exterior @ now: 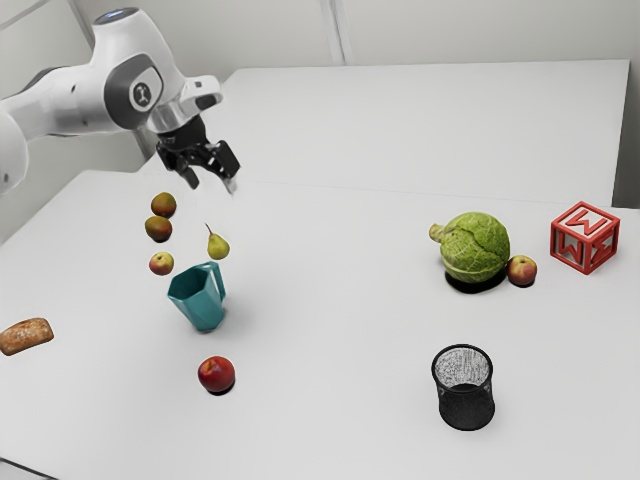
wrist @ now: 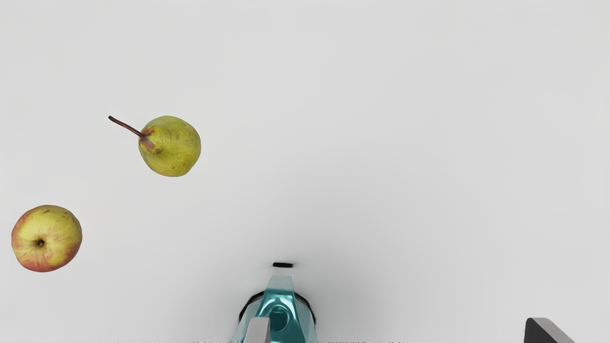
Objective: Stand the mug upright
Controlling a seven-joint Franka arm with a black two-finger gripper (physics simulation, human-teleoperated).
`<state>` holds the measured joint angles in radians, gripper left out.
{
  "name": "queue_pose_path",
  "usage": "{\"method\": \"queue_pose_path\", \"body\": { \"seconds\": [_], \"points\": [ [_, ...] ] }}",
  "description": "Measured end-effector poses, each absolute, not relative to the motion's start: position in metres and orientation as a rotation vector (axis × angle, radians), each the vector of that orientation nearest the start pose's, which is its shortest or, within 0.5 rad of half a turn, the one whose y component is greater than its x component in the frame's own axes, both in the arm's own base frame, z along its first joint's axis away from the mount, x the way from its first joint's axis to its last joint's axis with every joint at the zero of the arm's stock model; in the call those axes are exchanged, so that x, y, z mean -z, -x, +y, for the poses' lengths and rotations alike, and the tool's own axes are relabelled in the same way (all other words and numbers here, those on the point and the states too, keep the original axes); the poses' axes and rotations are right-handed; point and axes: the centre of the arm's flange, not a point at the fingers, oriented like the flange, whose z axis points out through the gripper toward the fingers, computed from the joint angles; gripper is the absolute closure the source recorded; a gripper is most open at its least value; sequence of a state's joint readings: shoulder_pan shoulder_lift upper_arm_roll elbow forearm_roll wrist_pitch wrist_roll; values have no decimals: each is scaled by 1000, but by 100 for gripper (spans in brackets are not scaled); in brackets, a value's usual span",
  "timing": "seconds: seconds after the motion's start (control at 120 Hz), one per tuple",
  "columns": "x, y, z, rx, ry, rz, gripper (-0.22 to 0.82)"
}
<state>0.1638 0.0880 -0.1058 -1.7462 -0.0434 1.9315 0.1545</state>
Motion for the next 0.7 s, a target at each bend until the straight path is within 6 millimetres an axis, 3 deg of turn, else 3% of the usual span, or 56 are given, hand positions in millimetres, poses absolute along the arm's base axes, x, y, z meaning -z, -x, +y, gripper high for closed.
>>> {"method": "queue_pose_path", "body": {
  "seconds": [0.133, 0.283, 0.7],
  "points": [
    [-568, -613, 51, 177, 3183, 79, 1],
    [-597, -616, 47, 153, 3183, 83, 1],
    [-591, -610, 45, 22, 3200, 64, 0]
  ]
}}
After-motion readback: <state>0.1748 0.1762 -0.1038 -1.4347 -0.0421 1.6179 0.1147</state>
